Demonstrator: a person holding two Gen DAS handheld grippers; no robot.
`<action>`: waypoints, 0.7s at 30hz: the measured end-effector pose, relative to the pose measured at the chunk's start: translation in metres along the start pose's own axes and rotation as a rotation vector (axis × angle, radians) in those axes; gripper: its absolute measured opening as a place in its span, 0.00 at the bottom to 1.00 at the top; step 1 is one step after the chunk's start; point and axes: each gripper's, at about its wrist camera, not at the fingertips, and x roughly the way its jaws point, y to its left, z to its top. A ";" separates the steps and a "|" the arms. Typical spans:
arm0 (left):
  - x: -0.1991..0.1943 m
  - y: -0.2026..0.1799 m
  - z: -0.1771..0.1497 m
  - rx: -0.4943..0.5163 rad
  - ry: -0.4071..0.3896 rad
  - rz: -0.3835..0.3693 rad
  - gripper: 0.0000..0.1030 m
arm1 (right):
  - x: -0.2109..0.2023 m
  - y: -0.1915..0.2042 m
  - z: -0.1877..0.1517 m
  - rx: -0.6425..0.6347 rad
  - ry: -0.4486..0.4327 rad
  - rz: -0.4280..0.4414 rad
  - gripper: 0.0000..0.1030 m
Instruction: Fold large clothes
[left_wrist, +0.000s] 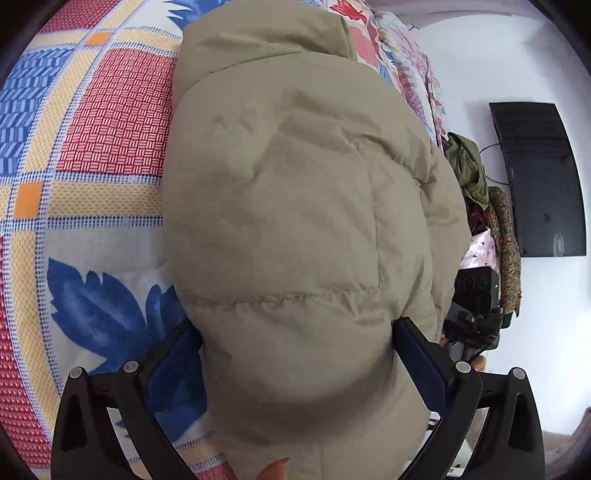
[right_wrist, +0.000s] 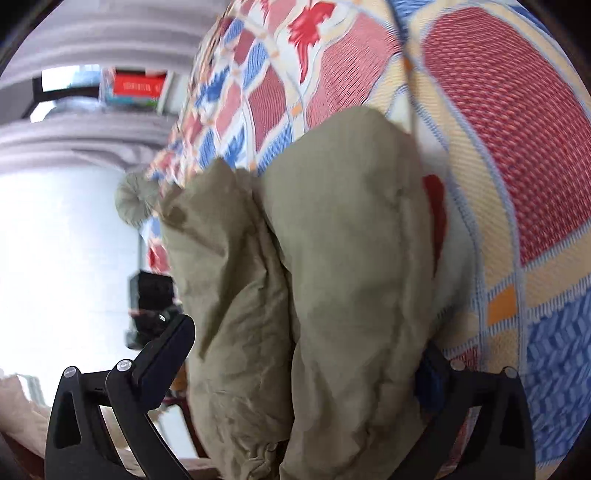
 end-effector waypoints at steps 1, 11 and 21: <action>0.004 -0.001 0.001 0.009 -0.004 0.008 0.99 | 0.006 0.003 0.002 -0.017 0.018 -0.021 1.00; 0.028 -0.003 0.000 -0.049 0.028 -0.047 0.99 | 0.036 0.002 0.008 -0.005 0.052 -0.093 1.00; -0.008 -0.047 -0.003 0.083 -0.048 -0.076 0.82 | 0.028 0.039 -0.004 -0.022 0.033 -0.068 0.43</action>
